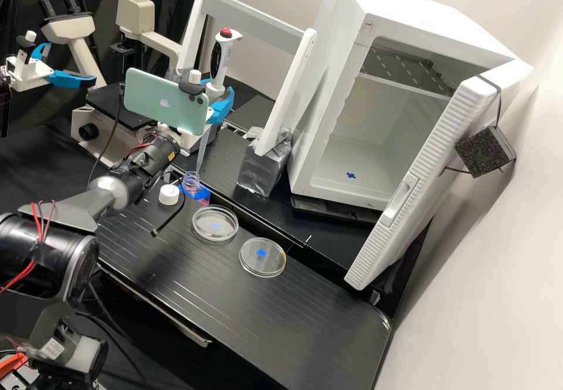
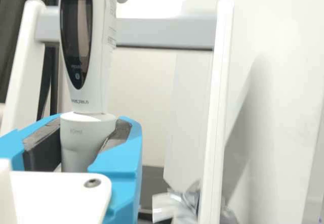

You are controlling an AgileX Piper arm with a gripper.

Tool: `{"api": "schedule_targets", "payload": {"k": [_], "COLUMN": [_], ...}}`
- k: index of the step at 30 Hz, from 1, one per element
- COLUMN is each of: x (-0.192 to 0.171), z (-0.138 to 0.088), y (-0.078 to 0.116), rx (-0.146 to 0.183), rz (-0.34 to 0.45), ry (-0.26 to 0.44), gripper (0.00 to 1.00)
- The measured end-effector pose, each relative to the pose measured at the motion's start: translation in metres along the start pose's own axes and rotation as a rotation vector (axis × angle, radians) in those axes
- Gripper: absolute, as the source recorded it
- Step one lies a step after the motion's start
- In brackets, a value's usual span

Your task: Use the pipette

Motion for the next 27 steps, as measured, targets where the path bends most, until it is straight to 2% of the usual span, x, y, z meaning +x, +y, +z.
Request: {"api": "schedule_targets", "payload": {"k": [11,27], "x": [-0.002,-0.017], "z": [0.005,0.028], "y": [-0.003,-0.044], "rx": [0.005,0.013], "rz": [0.023,-0.092], "ry": [0.000,-0.056], "gripper": [0.00,0.00]}}
